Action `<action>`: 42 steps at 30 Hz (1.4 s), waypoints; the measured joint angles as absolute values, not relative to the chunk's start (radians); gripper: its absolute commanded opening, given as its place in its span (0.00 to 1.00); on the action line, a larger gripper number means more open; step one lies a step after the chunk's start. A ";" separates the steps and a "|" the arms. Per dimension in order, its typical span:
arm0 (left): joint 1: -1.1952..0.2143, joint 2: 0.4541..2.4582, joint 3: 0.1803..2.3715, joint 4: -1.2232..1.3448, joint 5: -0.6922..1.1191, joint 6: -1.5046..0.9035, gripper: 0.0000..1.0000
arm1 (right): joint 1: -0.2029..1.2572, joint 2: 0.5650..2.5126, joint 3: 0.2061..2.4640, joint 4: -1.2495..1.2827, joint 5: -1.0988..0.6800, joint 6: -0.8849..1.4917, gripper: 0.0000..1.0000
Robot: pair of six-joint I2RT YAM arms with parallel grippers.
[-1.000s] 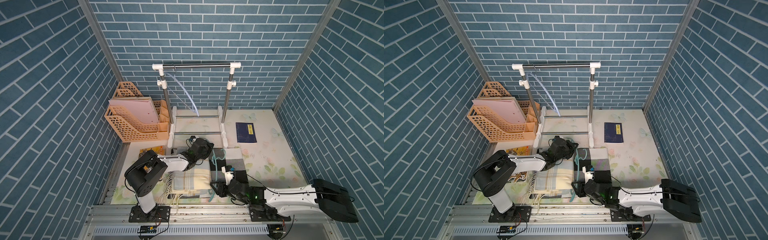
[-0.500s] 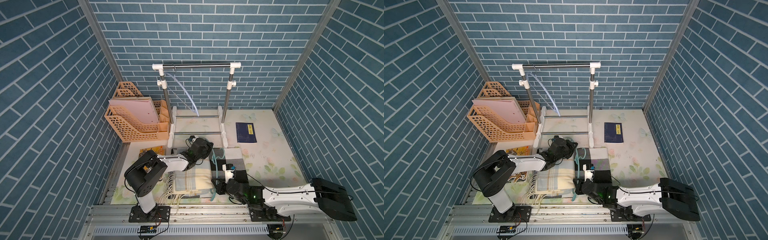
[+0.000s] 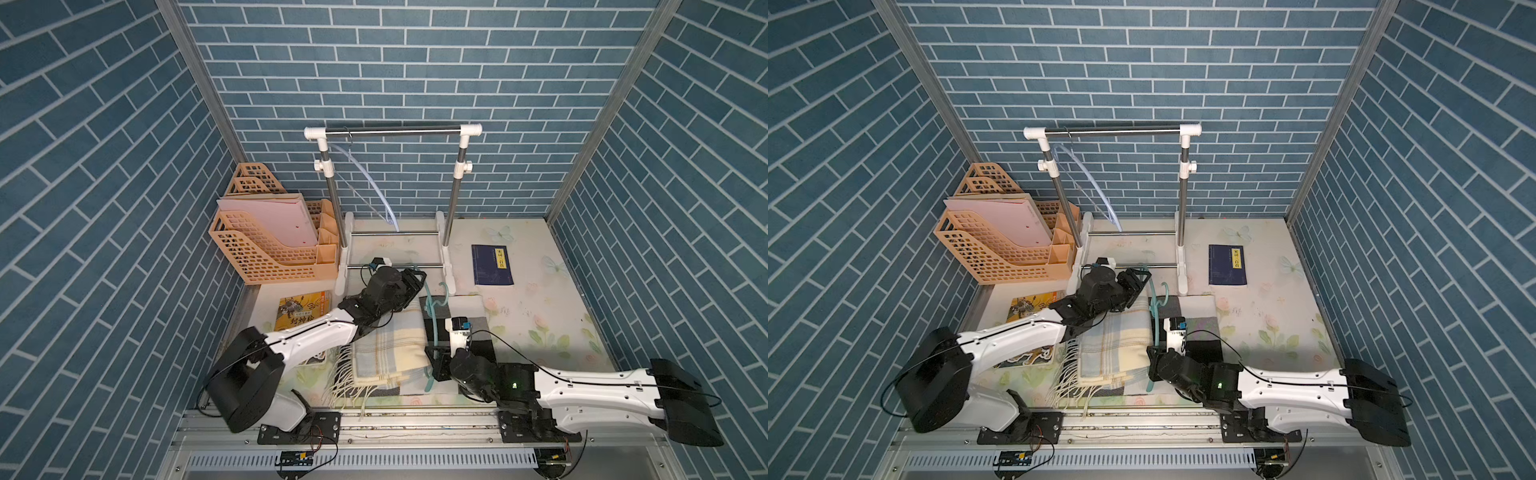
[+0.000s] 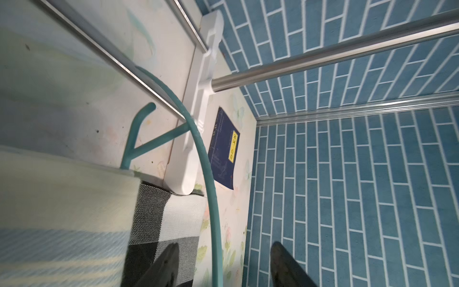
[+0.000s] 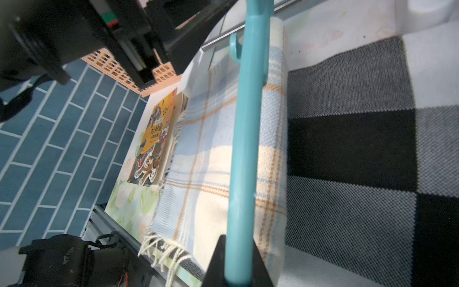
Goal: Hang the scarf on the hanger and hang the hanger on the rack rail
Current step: Place the hanger at the clothesline.
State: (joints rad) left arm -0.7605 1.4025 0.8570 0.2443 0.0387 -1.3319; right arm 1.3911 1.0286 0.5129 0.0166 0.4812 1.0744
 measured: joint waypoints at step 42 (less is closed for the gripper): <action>-0.727 0.851 0.827 -0.198 -0.260 -0.994 0.66 | 0.945 1.547 2.064 -1.086 0.246 0.546 0.00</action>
State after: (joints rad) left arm -0.7269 0.8509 0.8268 -0.1982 -0.2596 -0.9939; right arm 0.9451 1.5467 2.0644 -1.0859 0.2459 0.5461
